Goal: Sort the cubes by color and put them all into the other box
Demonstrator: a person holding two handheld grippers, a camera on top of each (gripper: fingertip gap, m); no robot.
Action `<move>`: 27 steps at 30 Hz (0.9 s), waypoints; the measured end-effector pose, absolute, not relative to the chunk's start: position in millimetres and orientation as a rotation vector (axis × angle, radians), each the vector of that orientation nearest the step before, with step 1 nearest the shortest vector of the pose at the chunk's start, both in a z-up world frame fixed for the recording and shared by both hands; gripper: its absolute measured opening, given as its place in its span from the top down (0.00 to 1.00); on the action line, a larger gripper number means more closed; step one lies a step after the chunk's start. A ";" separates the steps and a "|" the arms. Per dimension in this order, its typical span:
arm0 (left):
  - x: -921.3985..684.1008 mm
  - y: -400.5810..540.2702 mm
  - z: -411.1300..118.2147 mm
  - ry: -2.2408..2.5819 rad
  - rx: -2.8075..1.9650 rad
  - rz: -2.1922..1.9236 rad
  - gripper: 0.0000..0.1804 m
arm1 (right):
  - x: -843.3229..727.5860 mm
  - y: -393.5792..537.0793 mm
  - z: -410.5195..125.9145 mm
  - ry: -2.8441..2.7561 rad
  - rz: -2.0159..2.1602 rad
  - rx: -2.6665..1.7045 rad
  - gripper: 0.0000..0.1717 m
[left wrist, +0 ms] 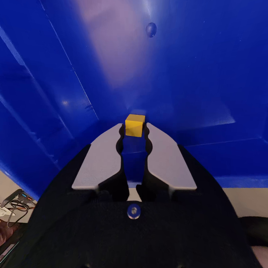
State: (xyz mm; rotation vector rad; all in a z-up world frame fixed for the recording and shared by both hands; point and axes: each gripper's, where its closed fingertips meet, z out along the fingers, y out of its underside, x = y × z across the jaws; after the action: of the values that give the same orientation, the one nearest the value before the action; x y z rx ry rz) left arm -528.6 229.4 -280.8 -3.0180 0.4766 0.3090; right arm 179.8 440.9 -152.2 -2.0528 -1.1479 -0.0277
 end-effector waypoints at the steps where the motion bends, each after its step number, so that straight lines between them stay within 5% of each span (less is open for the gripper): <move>1: -528.1 229.9 -281.0 0.486 -3.015 0.310 0.86 | 179.8 440.8 -152.1 -1.149 -0.028 -2.054 0.88; 9: -529.9 243.8 -265.7 0.416 -2.911 0.277 0.87 | 179.4 439.8 -141.0 -1.138 -0.045 -2.014 0.88; 20: -406.8 272.2 -38.2 0.428 -1.836 -0.456 0.88 | 106.9 380.5 -32.9 -1.180 0.027 -1.471 1.00; 27: -265.5 249.3 16.1 0.701 -1.526 -0.808 0.88 | 18.1 293.8 -0.9 -1.276 0.298 -1.147 0.88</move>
State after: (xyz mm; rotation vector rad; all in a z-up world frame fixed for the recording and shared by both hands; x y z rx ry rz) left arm -265.5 249.3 16.1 -1.5260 0.7006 -0.8083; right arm 18.1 293.8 -0.9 -1.1467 -1.2762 0.2979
